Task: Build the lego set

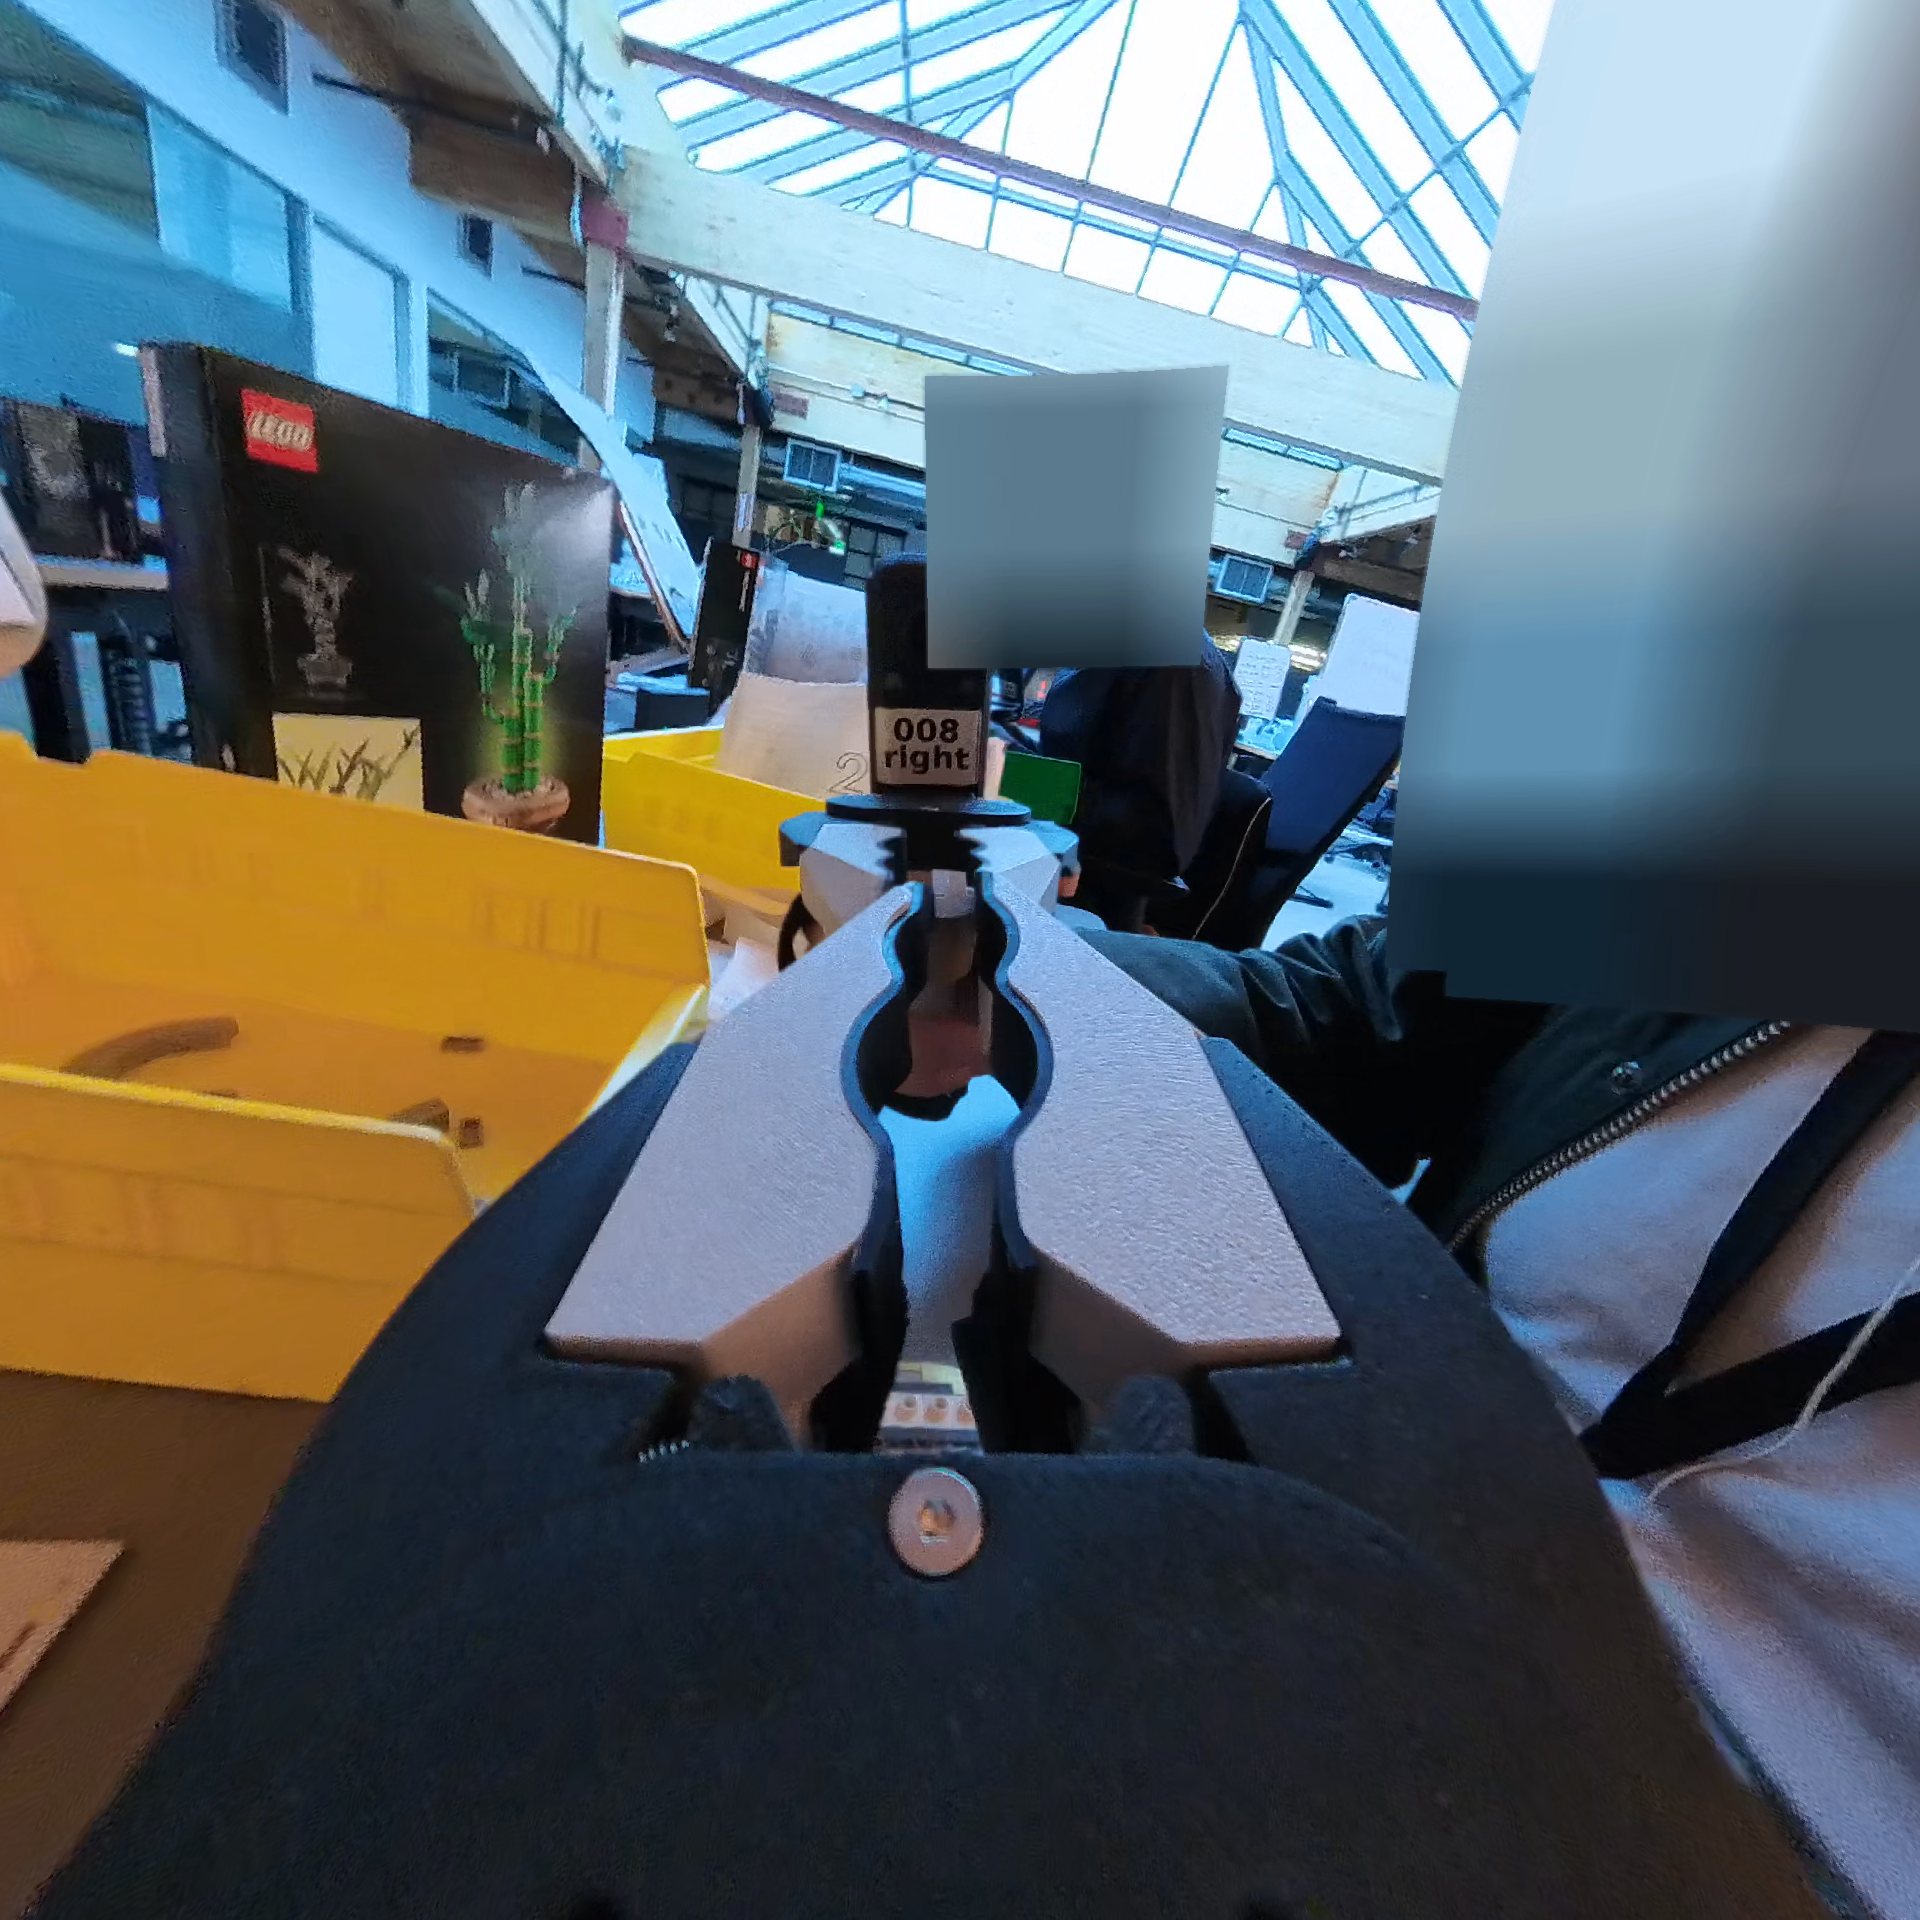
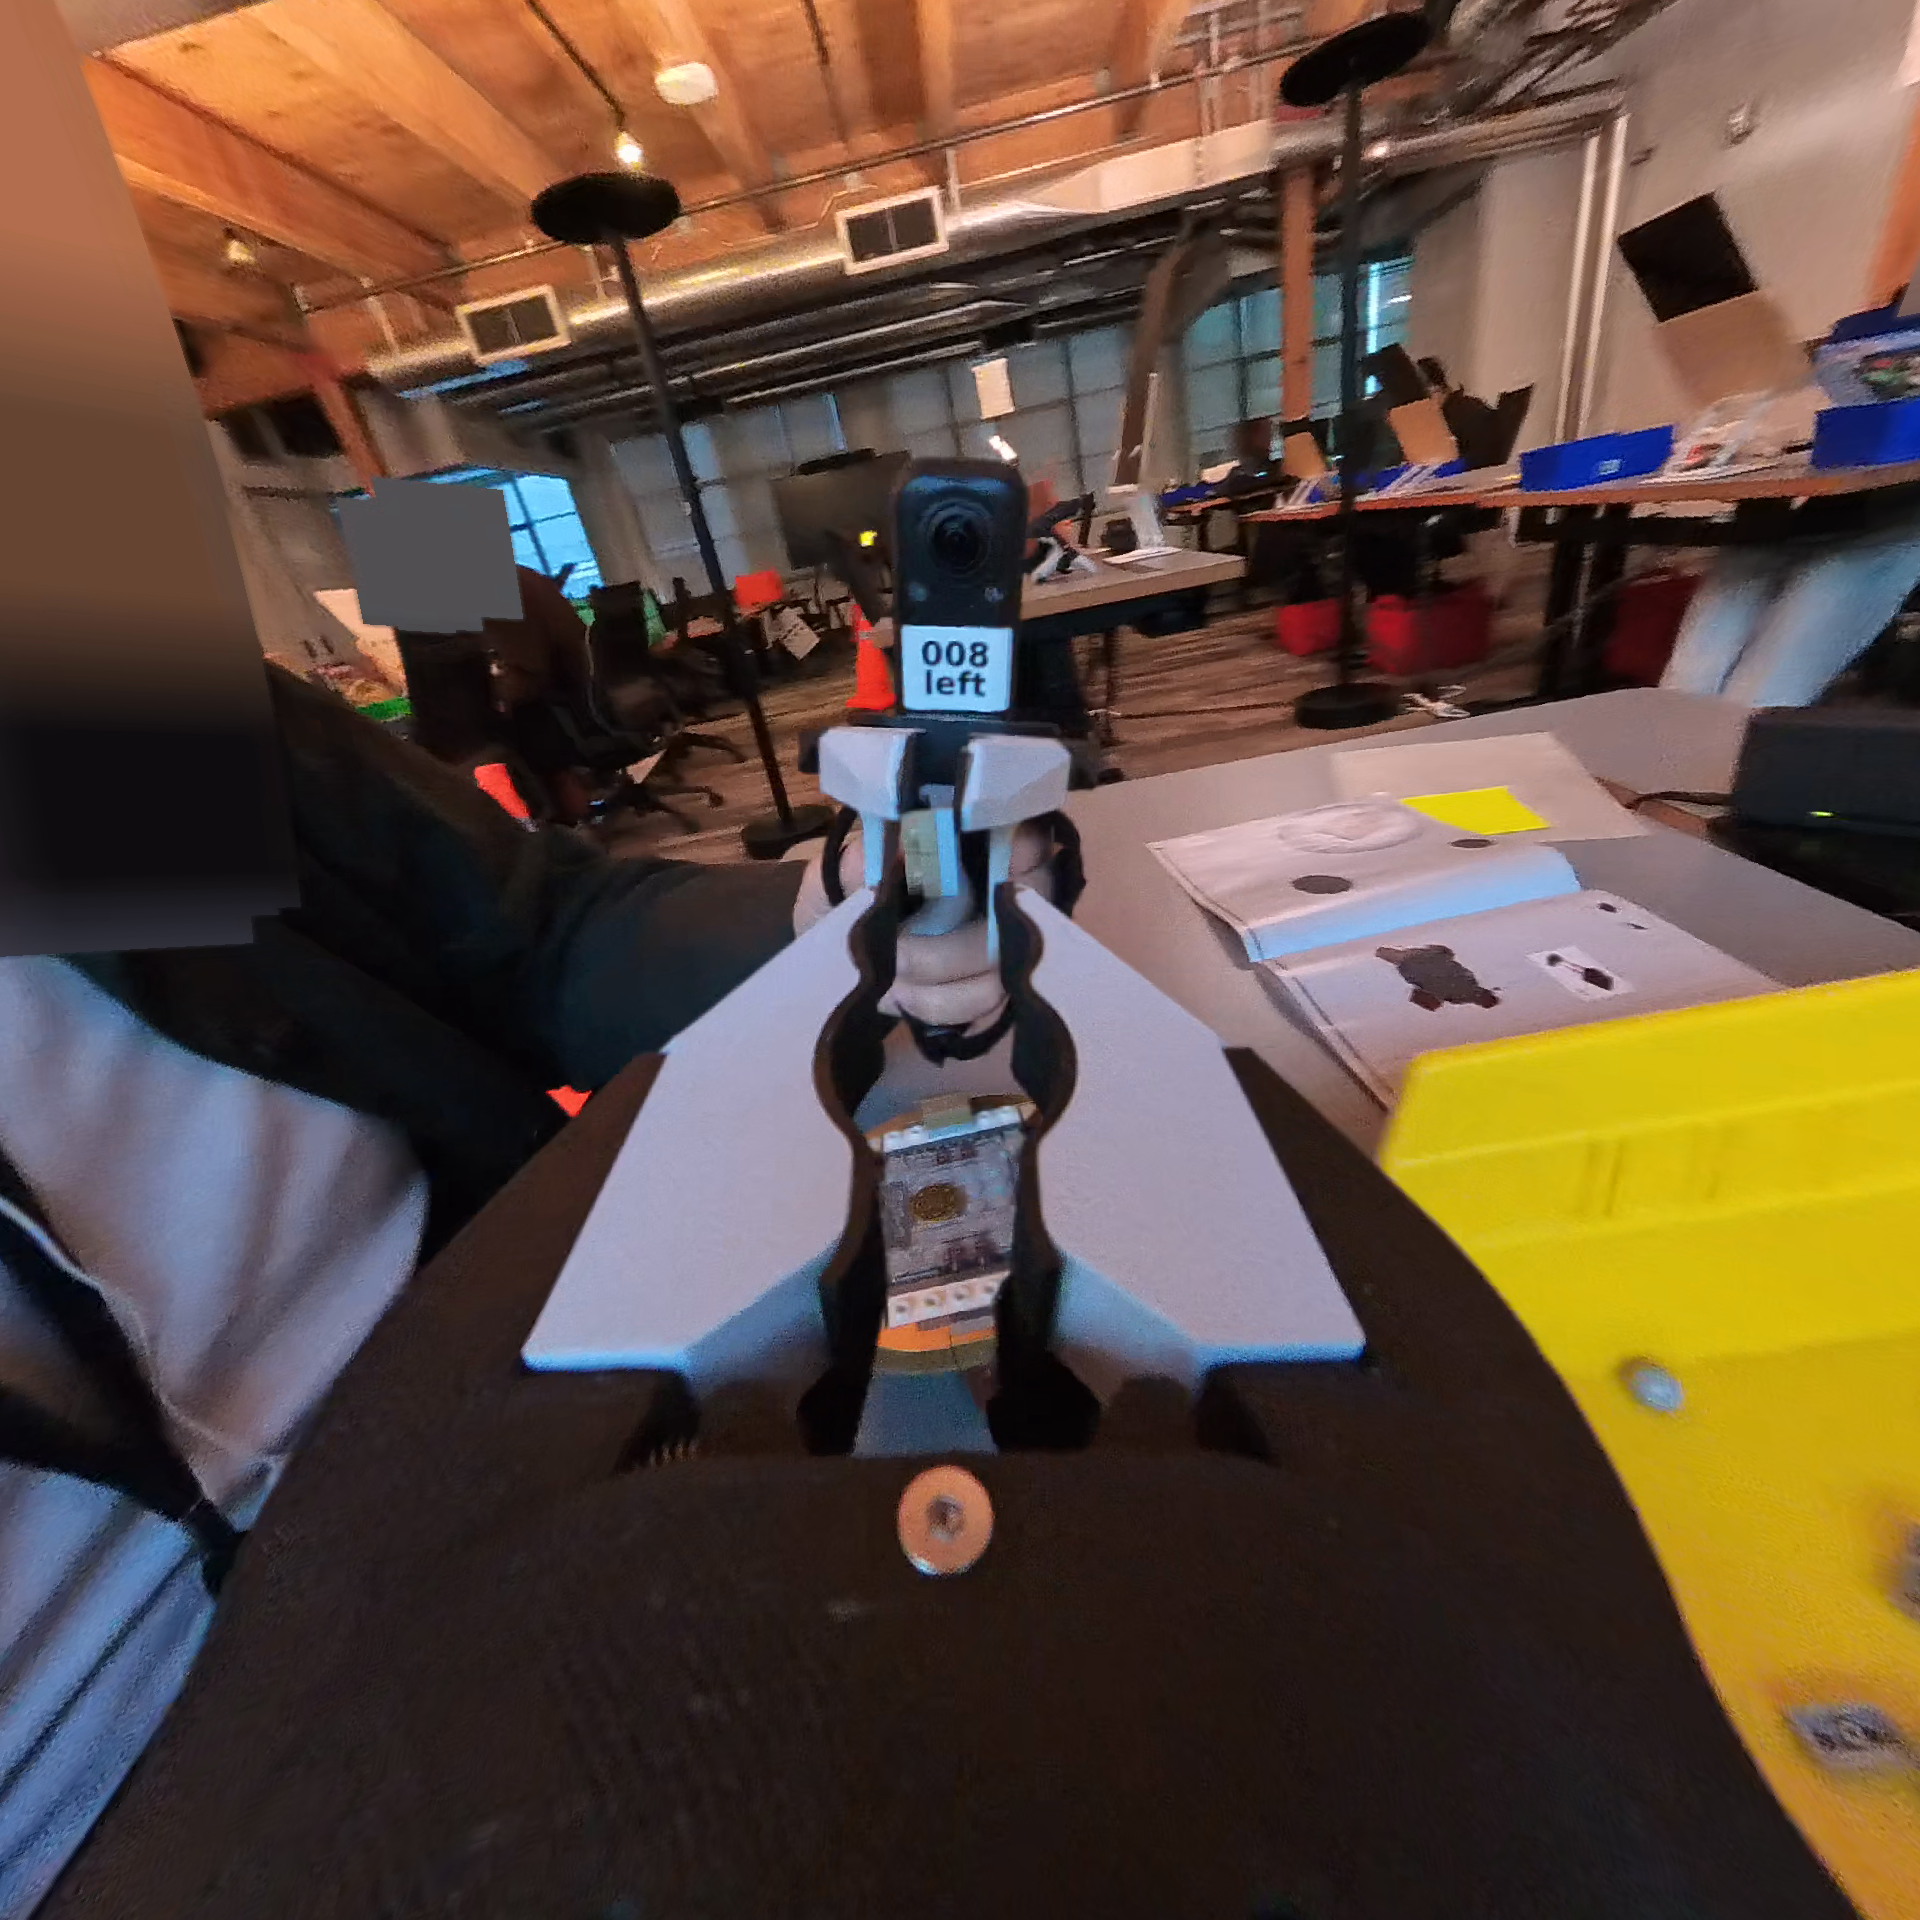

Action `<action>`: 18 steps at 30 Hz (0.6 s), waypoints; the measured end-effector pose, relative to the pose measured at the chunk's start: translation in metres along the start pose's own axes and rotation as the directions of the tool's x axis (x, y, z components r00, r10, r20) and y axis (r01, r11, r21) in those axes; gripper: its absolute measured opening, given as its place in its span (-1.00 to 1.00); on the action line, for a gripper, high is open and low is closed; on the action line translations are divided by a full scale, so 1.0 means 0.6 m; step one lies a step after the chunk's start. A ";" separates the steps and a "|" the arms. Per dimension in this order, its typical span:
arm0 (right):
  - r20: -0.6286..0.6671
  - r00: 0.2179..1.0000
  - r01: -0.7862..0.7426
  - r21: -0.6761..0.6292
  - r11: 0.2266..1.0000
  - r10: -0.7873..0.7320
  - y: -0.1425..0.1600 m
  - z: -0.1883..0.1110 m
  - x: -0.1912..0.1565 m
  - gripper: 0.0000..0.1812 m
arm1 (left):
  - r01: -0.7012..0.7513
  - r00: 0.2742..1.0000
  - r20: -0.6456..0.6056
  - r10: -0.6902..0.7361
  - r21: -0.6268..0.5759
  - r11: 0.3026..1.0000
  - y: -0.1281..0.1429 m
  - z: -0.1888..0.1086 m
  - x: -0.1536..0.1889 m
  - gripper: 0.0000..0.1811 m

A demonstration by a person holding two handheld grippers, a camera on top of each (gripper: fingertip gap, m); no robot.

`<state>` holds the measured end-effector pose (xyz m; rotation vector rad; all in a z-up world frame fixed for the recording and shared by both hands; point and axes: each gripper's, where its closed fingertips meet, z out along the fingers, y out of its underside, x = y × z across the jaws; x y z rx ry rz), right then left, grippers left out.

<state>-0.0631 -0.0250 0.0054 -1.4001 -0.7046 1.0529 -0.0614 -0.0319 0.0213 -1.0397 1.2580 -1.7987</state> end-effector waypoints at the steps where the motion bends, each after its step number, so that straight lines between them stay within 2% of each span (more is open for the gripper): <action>1: 0.006 1.000 0.018 -0.008 1.000 -0.018 0.002 0.002 -0.004 -0.85 | -0.018 1.000 -0.008 0.018 -0.001 1.000 0.000 0.000 0.004 -0.94; 3: 0.006 0.997 0.080 -0.014 0.997 -0.080 0.001 0.003 -0.012 -0.96 | -0.031 0.999 -0.025 0.031 0.000 1.000 0.000 0.001 0.010 -0.94; 7: -0.014 0.985 0.171 -0.010 0.985 -0.171 -0.005 0.002 -0.018 -0.95 | -0.035 0.998 -0.051 0.035 0.007 0.999 -0.002 0.000 0.017 -0.94; 10: -0.003 0.990 0.142 -0.011 0.990 -0.142 -0.003 0.004 -0.019 -0.86 | -0.072 0.997 -0.042 0.071 -0.009 0.997 0.002 0.002 0.017 -0.94; 14: 0.031 0.992 0.127 -0.007 0.992 -0.126 -0.003 0.006 -0.028 -0.93 | -0.102 0.994 -0.044 0.100 -0.035 0.994 0.009 0.005 0.021 -0.94; 17: -0.009 0.978 0.208 -0.022 0.978 -0.209 -0.004 0.005 -0.026 -0.93 | -0.080 0.996 -0.043 0.079 -0.026 0.996 0.009 0.004 0.019 -0.93; 18: -0.027 0.965 0.262 -0.021 0.965 -0.262 -0.005 0.004 -0.027 -0.93 | -0.050 0.998 -0.042 0.049 -0.022 0.999 0.008 0.004 0.017 -0.86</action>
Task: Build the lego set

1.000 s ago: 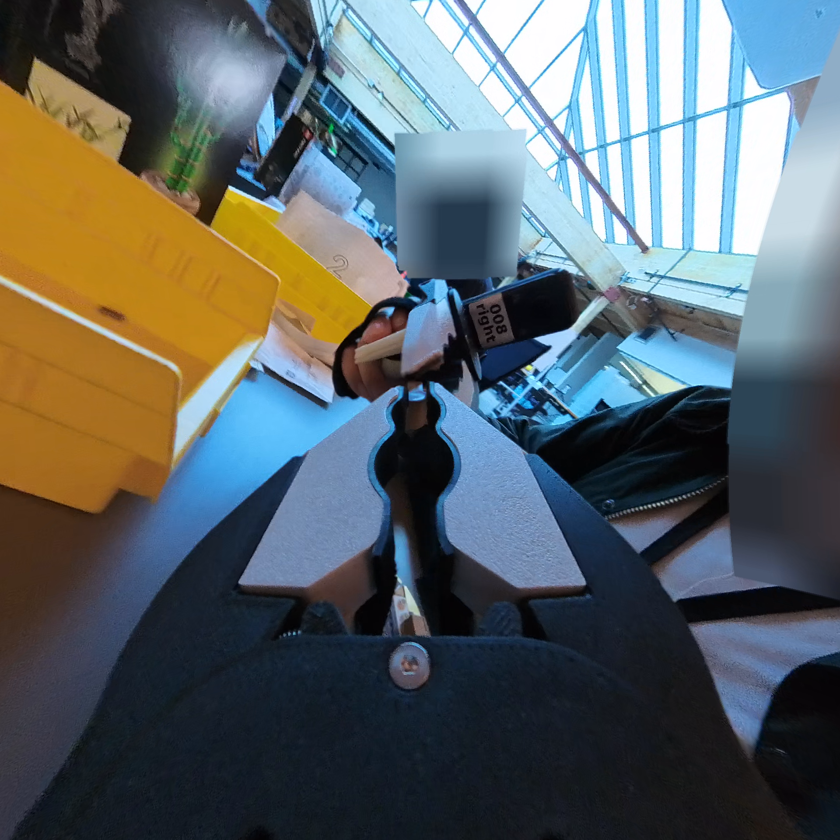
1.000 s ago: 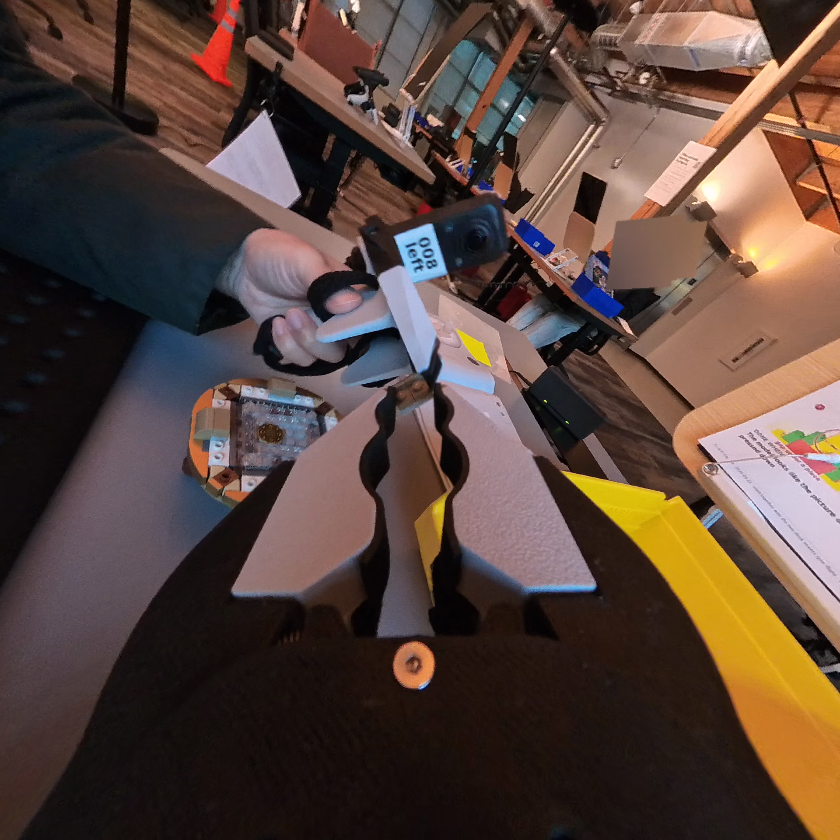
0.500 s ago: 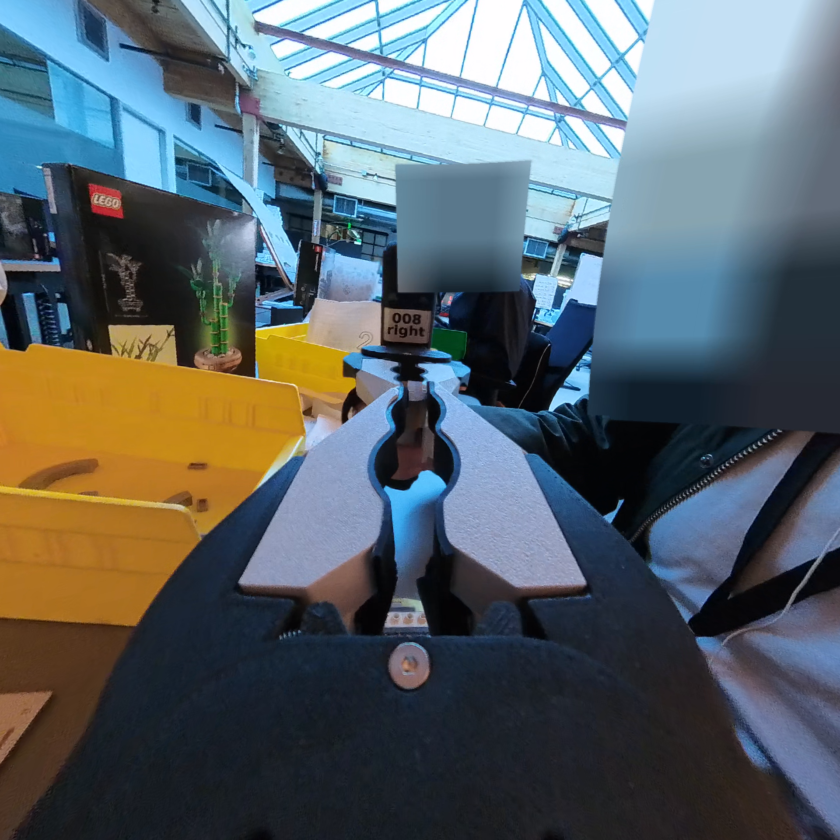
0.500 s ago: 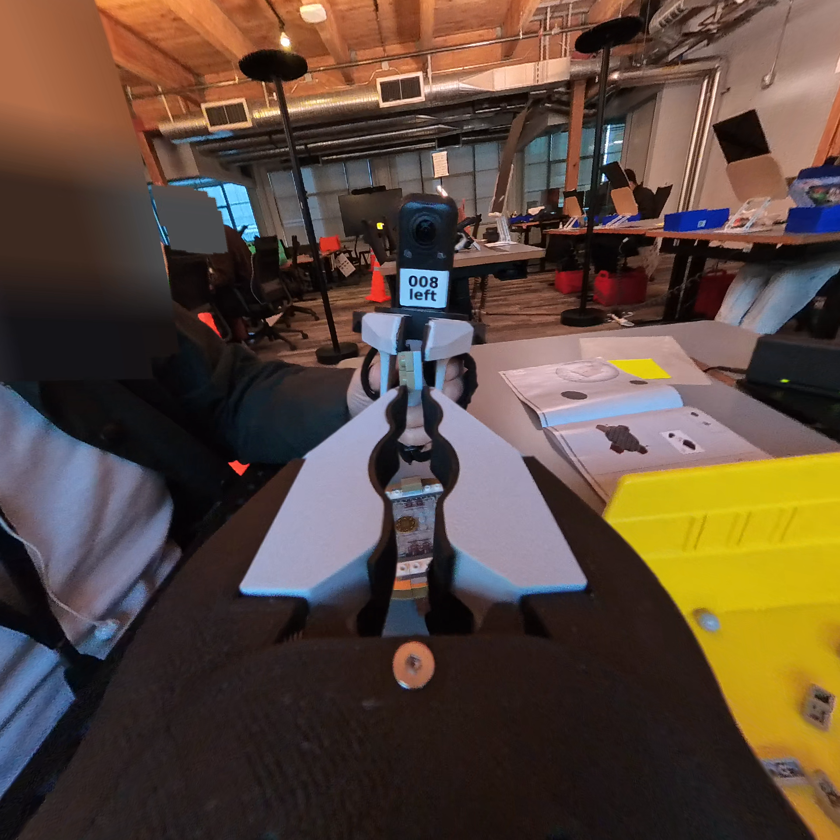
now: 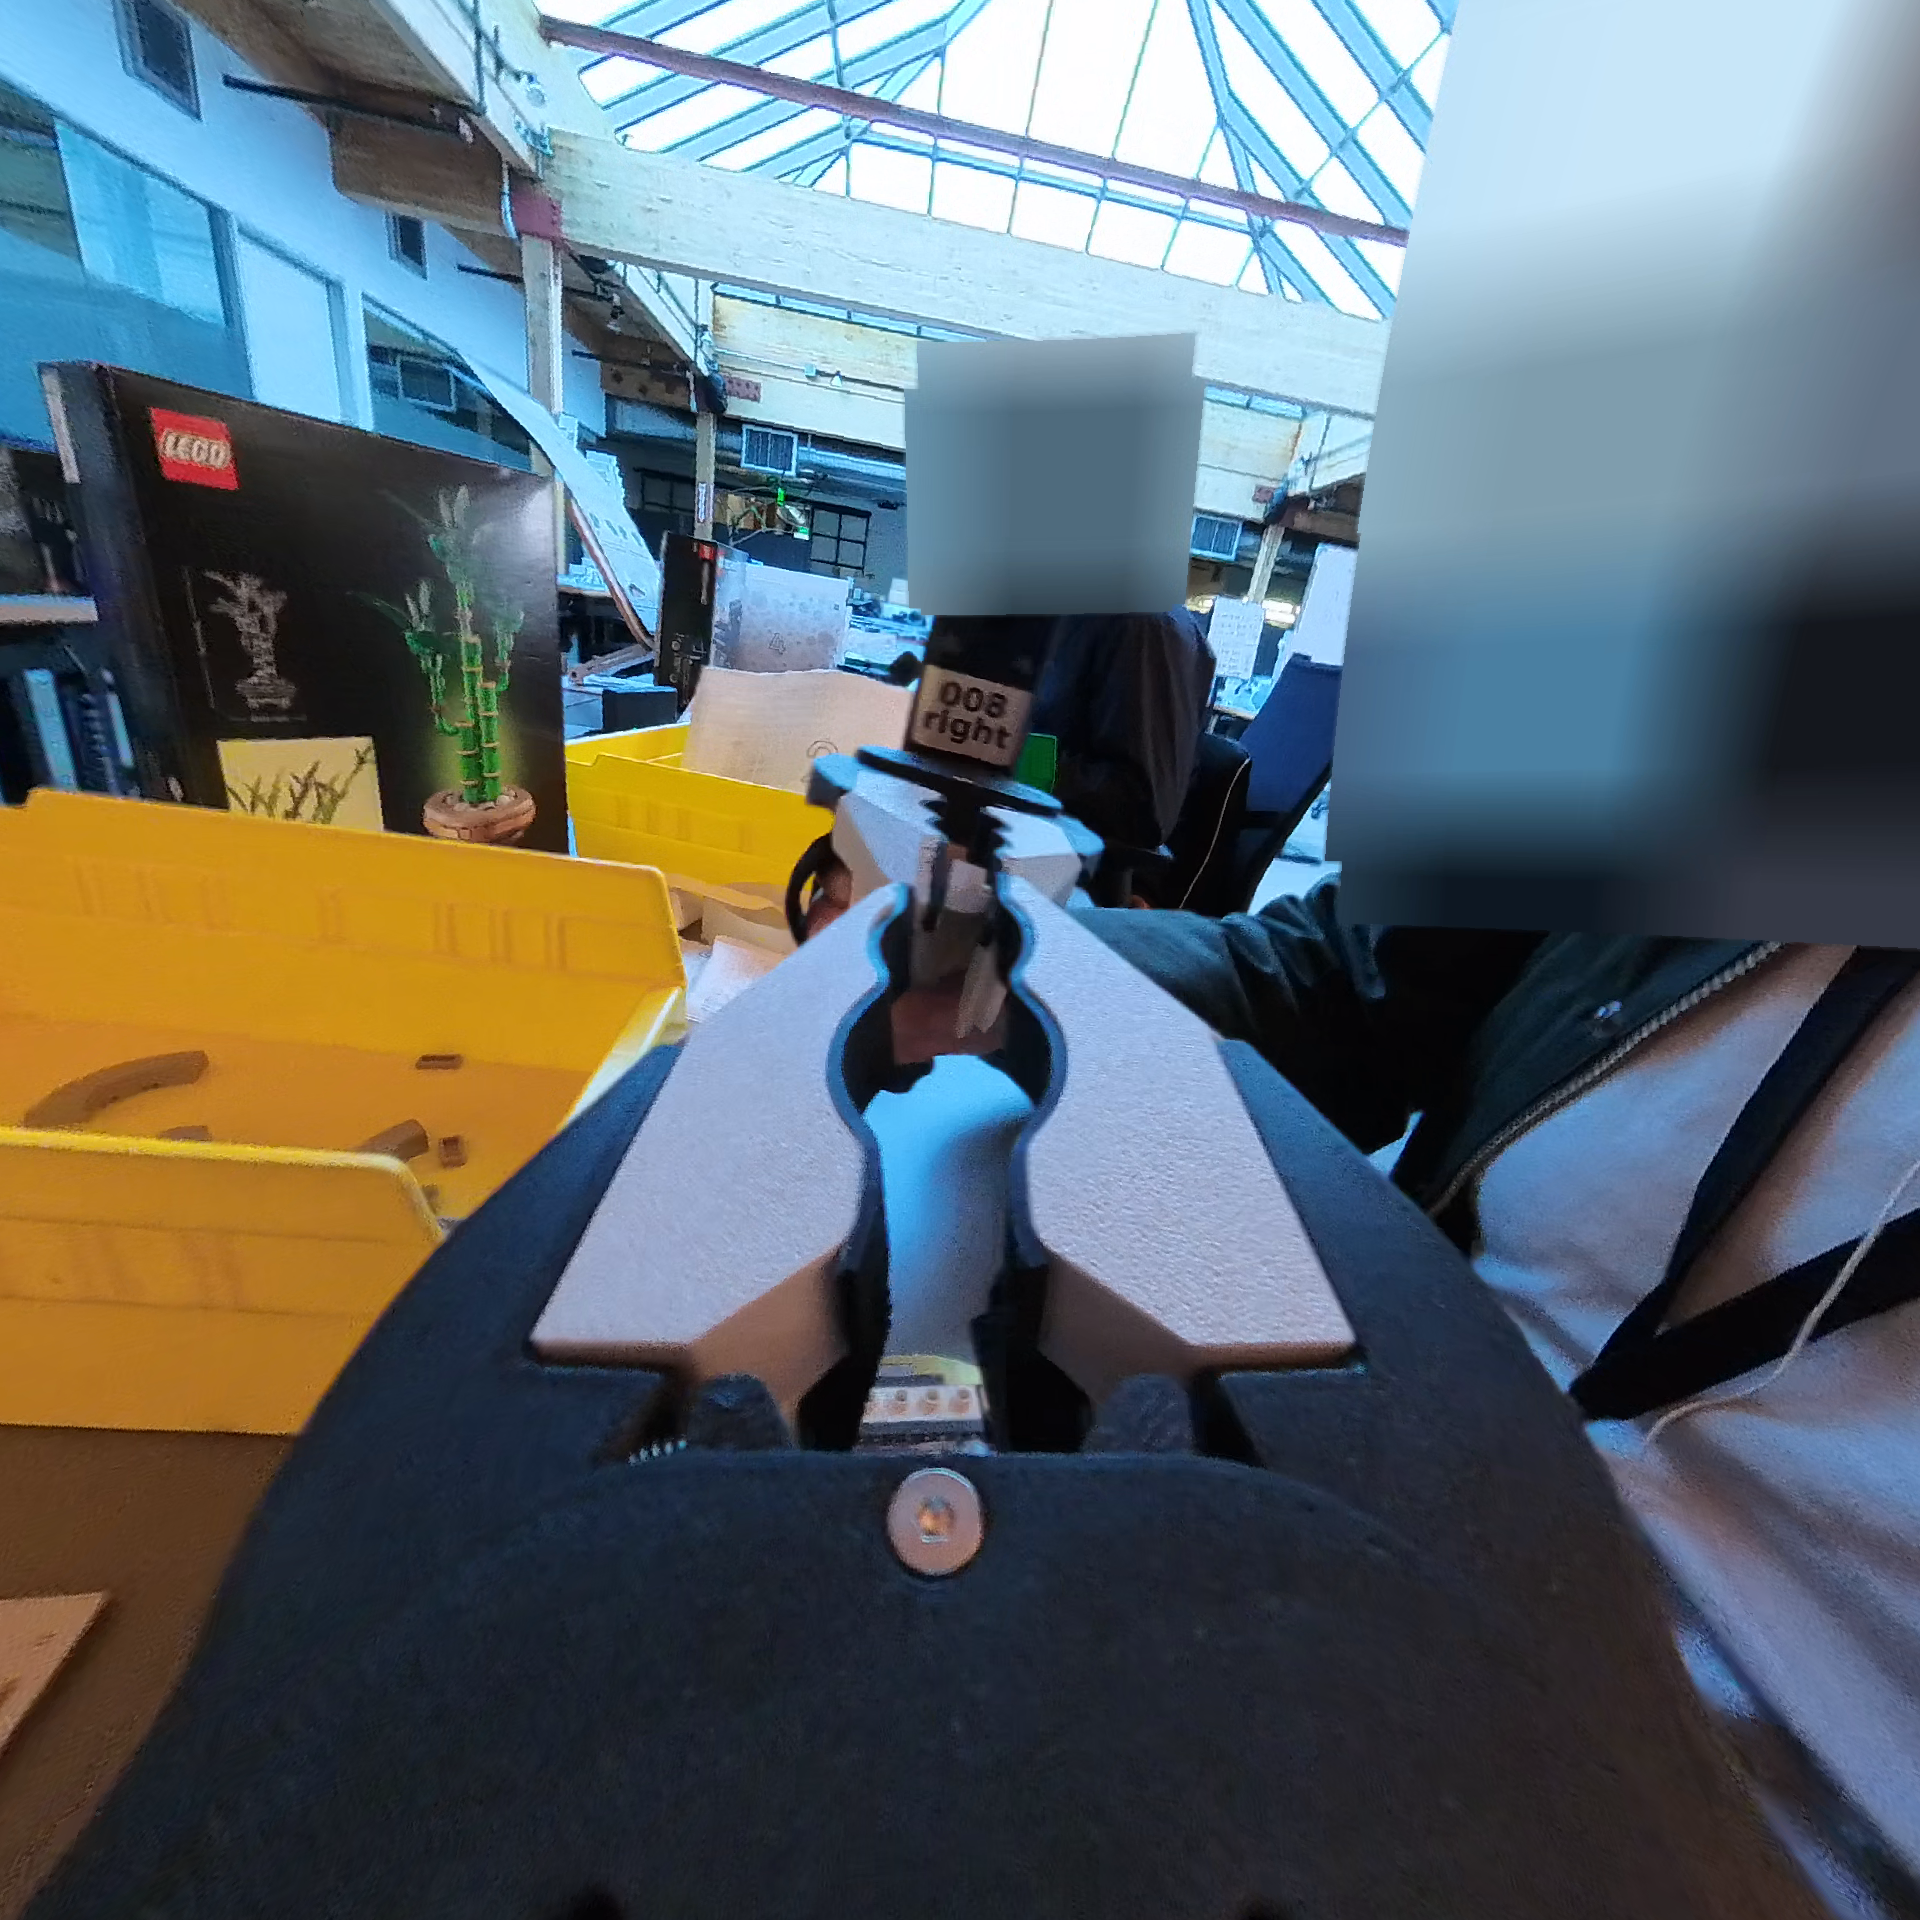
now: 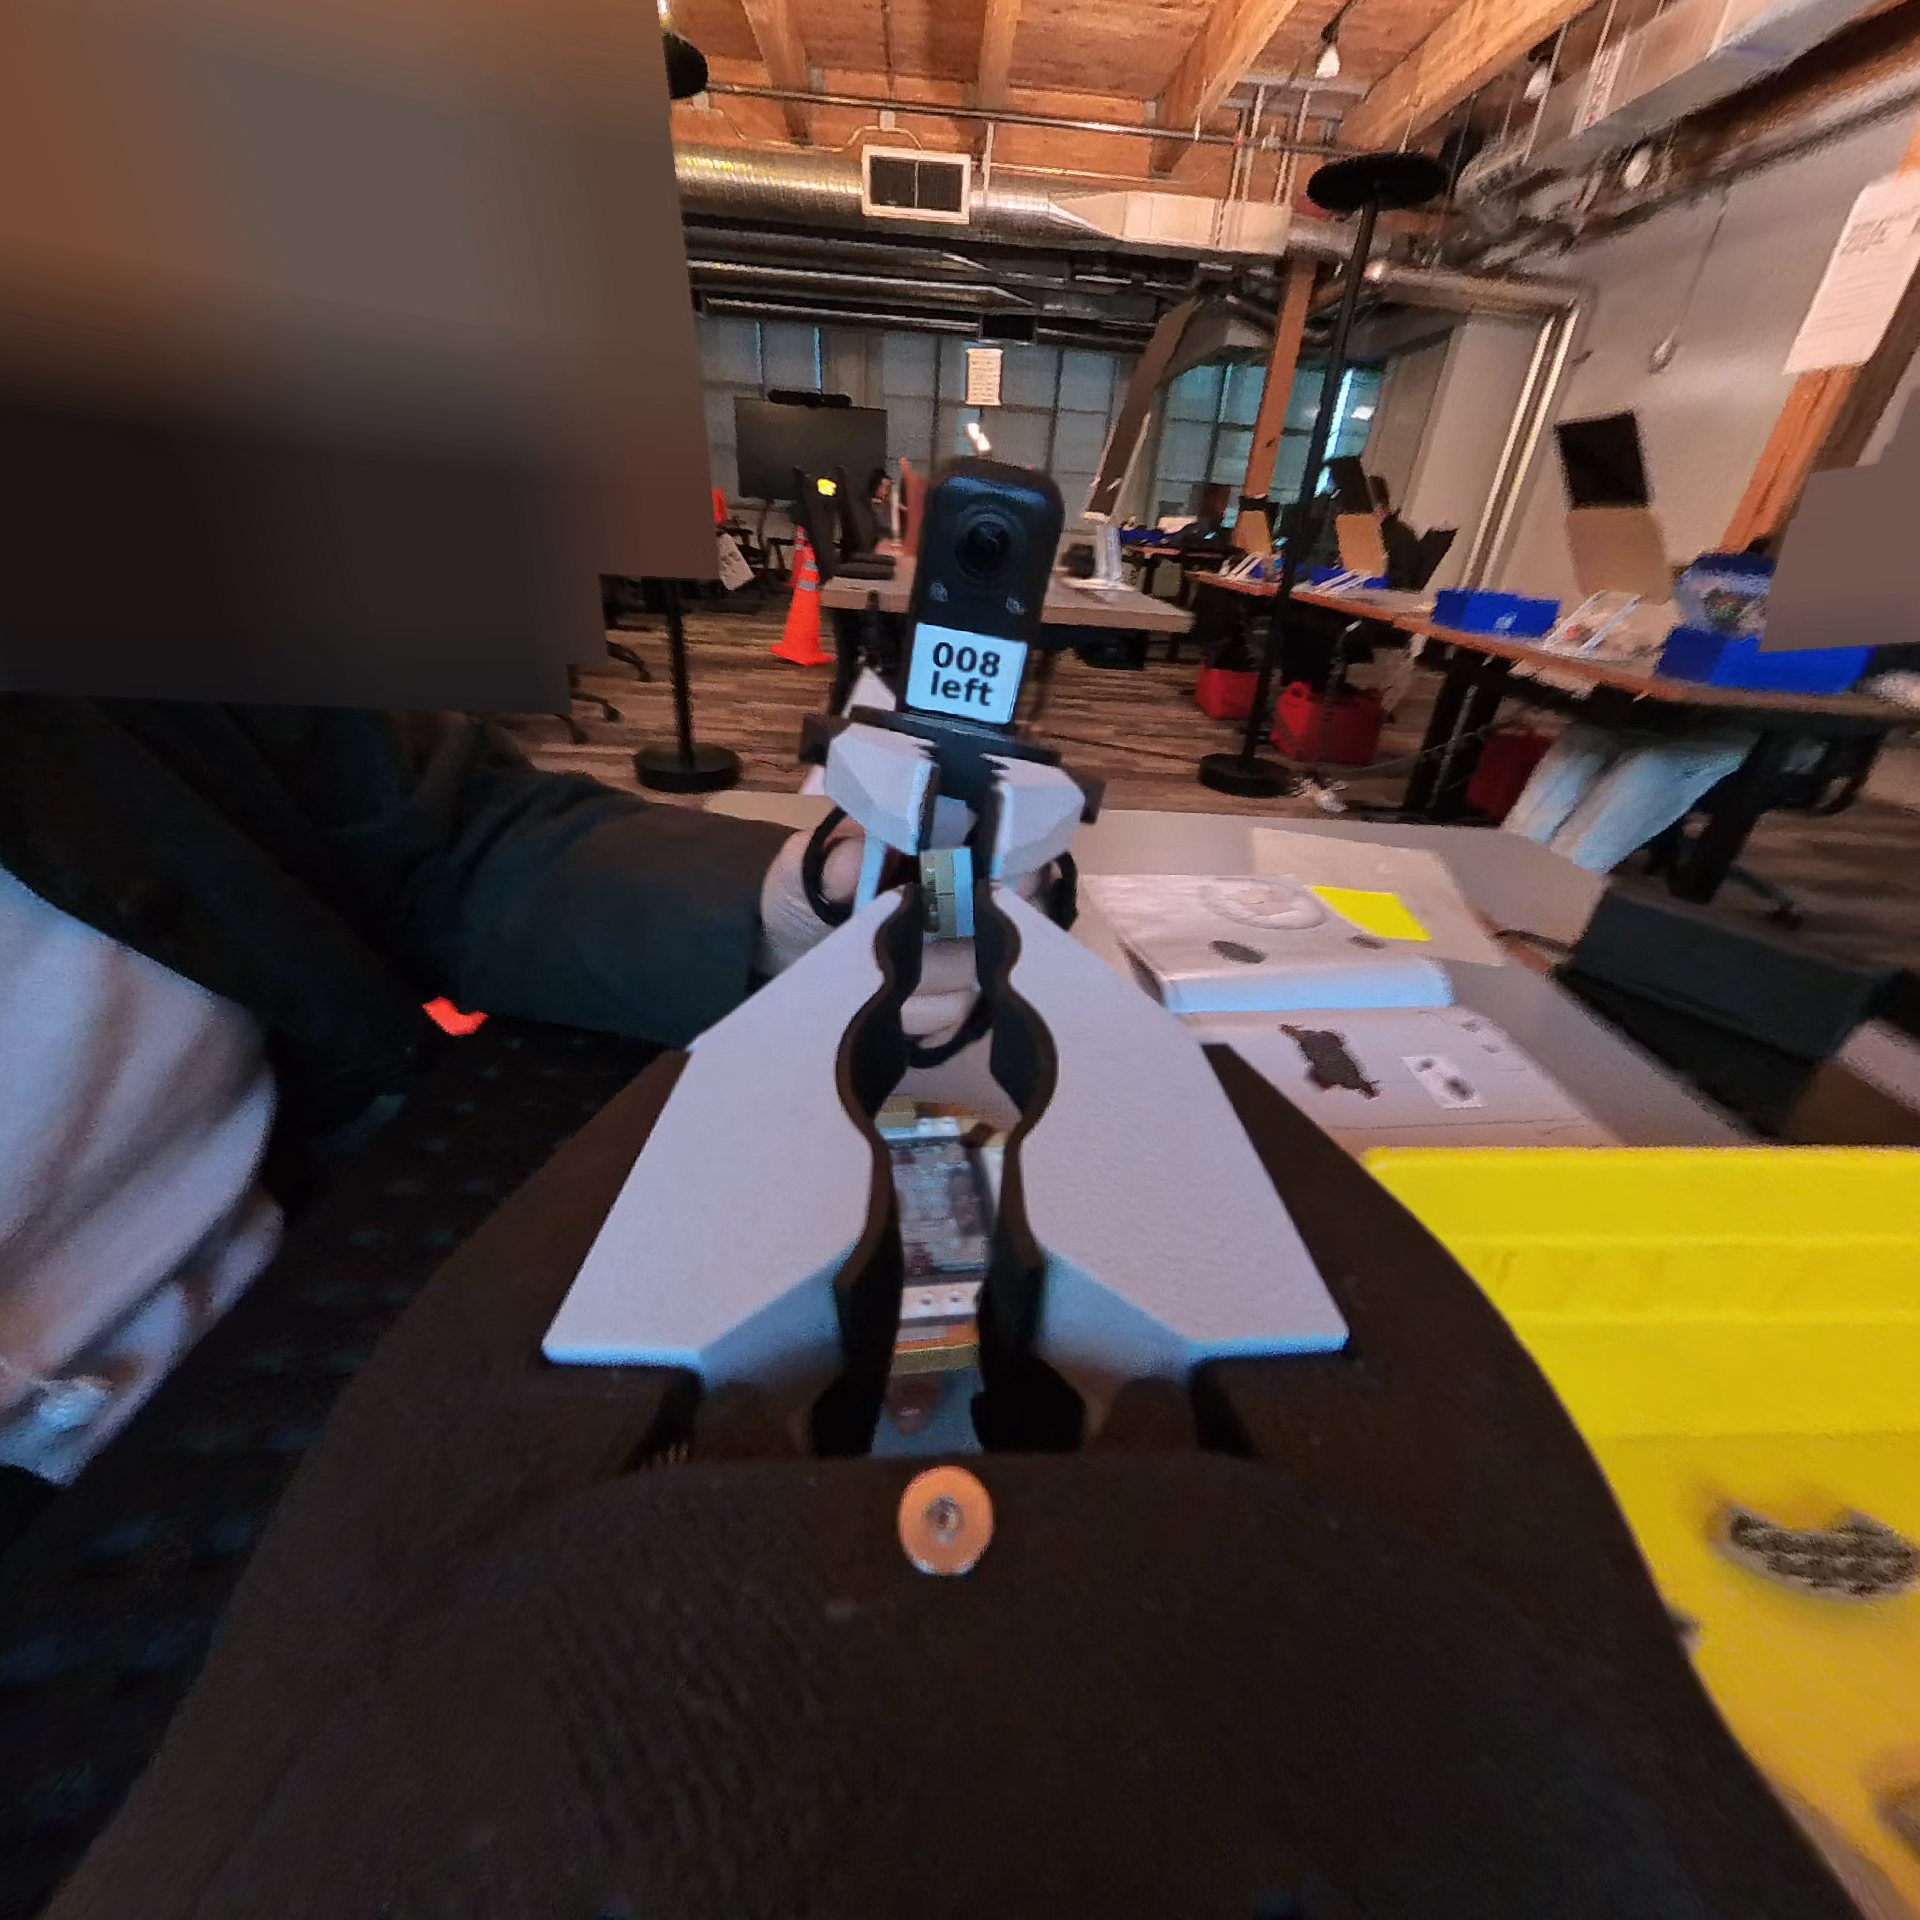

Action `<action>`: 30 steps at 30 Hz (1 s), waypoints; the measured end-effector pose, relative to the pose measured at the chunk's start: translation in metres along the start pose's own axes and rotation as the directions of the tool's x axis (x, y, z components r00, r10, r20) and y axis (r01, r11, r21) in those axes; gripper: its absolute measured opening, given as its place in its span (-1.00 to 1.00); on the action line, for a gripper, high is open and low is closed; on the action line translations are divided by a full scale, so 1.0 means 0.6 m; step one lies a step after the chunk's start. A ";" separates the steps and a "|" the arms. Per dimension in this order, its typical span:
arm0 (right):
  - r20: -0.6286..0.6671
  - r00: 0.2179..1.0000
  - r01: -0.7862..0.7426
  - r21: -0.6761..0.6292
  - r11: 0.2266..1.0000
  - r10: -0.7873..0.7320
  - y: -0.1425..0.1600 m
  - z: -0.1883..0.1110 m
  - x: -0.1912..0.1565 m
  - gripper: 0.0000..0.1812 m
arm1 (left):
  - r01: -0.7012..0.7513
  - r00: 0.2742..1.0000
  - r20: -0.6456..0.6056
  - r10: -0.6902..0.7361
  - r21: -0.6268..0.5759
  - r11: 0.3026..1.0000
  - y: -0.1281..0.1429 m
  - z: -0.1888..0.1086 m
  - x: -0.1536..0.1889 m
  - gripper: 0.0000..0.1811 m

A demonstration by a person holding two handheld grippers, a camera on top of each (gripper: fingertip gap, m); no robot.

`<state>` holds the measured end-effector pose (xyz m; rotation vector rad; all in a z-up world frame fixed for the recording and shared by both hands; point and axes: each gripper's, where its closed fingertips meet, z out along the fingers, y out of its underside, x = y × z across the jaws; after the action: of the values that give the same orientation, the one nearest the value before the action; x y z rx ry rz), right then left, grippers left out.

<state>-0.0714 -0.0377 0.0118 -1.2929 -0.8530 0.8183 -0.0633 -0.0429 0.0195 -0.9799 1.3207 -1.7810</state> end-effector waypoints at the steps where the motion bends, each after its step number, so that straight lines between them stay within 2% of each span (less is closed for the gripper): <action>1: -0.018 0.997 0.075 -0.003 0.997 -0.075 -0.001 0.000 -0.001 -0.92 | 0.050 0.999 0.001 -0.050 0.009 0.999 -0.001 0.000 -0.005 -0.73; 2: -0.047 0.986 0.157 -0.018 0.987 -0.158 0.000 -0.001 0.000 -0.92 | 0.125 0.992 -0.006 -0.125 0.020 0.992 -0.003 0.000 -0.010 -0.63; 3: -0.081 0.965 0.246 -0.034 0.969 -0.248 0.000 -0.001 0.002 -0.93 | 0.222 0.975 -0.020 -0.221 0.031 0.975 -0.003 -0.001 -0.017 -0.62; 4: -0.108 0.935 0.334 -0.054 0.941 -0.338 0.000 -0.002 0.003 -0.92 | 0.329 0.944 -0.043 -0.328 0.032 0.944 -0.002 -0.002 -0.024 -0.59; 6: -0.149 0.860 0.478 -0.100 0.873 -0.488 0.002 -0.002 0.004 -0.92 | 0.502 0.854 -0.170 -0.492 0.014 0.865 -0.003 -0.005 -0.016 -0.57; 7: -0.154 0.822 0.535 -0.121 0.836 -0.548 0.005 -0.001 0.003 -0.92 | 0.556 0.811 -0.214 -0.545 -0.008 0.831 -0.001 -0.005 -0.012 -0.59; 9: -0.155 0.760 0.613 -0.153 0.775 -0.631 0.010 0.003 0.000 -0.92 | 0.593 0.775 -0.239 -0.586 -0.049 0.804 0.009 0.000 -0.006 -0.60; 11: -0.153 0.724 0.653 -0.164 0.740 -0.673 0.013 0.005 -0.003 -0.92 | 0.574 0.781 -0.245 -0.574 -0.081 0.815 0.017 0.004 0.003 -0.76; 13: -0.161 0.708 0.669 -0.157 0.726 -0.687 0.009 0.004 -0.004 -0.92 | 0.559 0.790 -0.246 -0.562 -0.091 0.824 0.018 0.004 0.007 -0.82; 18: -0.170 0.707 0.676 -0.122 0.727 -0.686 -0.001 0.002 -0.009 -0.92 | 0.549 0.788 -0.282 -0.547 -0.080 0.832 0.011 0.002 0.014 -0.82; 21: -0.163 0.719 0.670 -0.099 0.736 -0.676 -0.004 0.002 -0.015 -0.92 | 0.514 0.812 -0.278 -0.514 -0.079 0.854 0.012 0.003 0.018 -0.85; 25: -0.158 0.780 0.600 -0.085 0.795 -0.606 -0.001 0.001 -0.007 -0.90 | 0.389 0.904 -0.165 -0.395 -0.071 0.919 0.018 0.002 0.002 -0.86; 27: -0.144 0.854 0.499 -0.050 0.865 -0.500 -0.003 -0.004 -0.001 -0.72 | 0.267 0.960 -0.061 -0.272 -0.074 0.961 0.022 0.000 -0.014 -0.85; 30: -0.096 0.951 0.297 0.012 0.955 -0.295 -0.014 -0.016 0.005 -0.70 | 0.058 0.997 0.066 -0.049 -0.138 0.989 0.031 -0.005 -0.030 -0.85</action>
<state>-0.0614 -0.0400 0.0198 -1.1357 -0.9316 0.5255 -0.0558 -0.0304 -0.0021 -1.1476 1.4069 -1.7013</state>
